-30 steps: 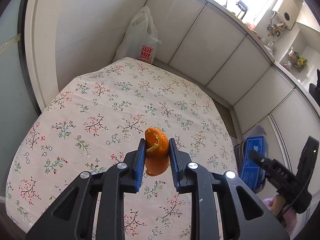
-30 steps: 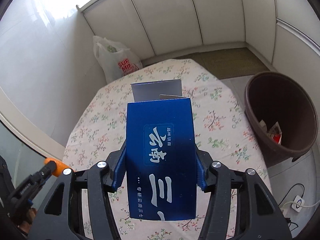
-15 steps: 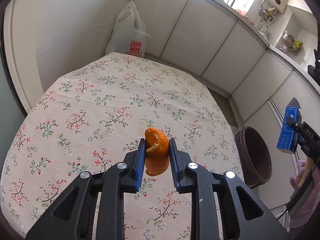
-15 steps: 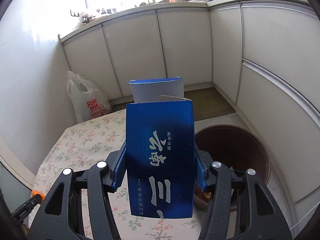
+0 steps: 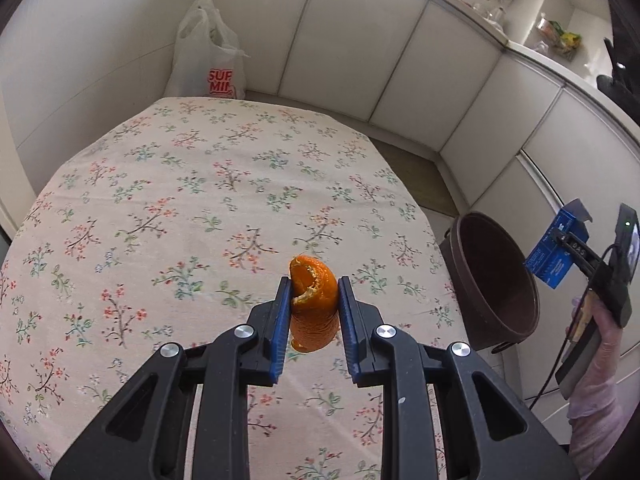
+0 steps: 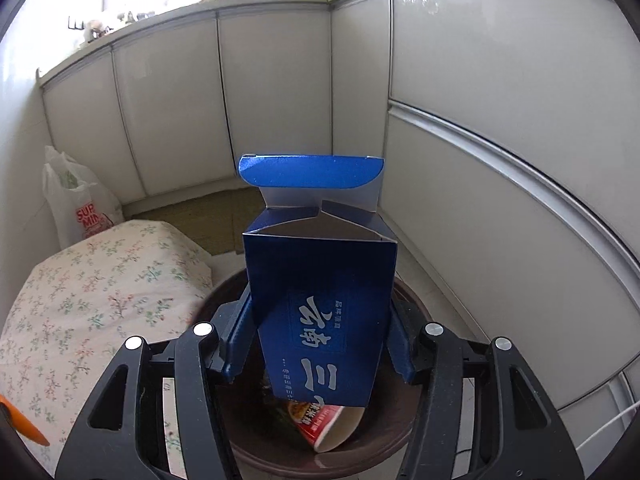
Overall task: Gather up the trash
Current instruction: 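Carry the blue box over the bin and open the right tool while the left holds the peel, then carry the orange peel over the bin with the left tool and open it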
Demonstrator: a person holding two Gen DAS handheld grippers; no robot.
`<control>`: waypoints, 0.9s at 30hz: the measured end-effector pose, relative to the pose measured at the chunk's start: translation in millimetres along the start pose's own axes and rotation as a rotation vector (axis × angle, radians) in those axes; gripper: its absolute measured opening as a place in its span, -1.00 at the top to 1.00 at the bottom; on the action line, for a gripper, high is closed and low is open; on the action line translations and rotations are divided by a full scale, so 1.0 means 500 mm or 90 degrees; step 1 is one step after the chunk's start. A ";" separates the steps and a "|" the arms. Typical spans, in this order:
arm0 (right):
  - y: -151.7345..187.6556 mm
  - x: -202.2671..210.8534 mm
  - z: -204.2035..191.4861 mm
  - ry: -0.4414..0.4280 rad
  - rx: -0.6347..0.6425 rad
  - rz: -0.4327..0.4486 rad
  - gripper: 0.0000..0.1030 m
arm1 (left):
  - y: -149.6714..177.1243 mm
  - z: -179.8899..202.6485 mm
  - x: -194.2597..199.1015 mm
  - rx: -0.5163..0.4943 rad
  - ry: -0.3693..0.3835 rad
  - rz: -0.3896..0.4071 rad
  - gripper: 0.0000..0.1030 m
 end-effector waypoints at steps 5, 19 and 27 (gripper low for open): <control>-0.006 -0.014 0.045 0.010 -0.026 -0.010 -0.77 | -0.026 0.128 -0.033 -0.039 0.039 -0.002 0.55; 0.004 0.033 0.255 0.044 -0.180 -0.016 -0.86 | -0.120 0.546 -0.071 -0.177 0.159 0.050 0.49; 0.021 0.067 0.289 0.048 -0.193 -0.008 -0.86 | -0.131 0.639 -0.120 -0.208 0.155 0.038 0.17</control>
Point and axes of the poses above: each gripper's, at about its wrist camera, not at the fingertips, and x roughly against the way its jaws point, z to its right, y to its underside, the point moved 9 cm from there along -x, roughly the way its jaws point, and after that the axes turned 1 degree about -z, right-handed, at the moved point
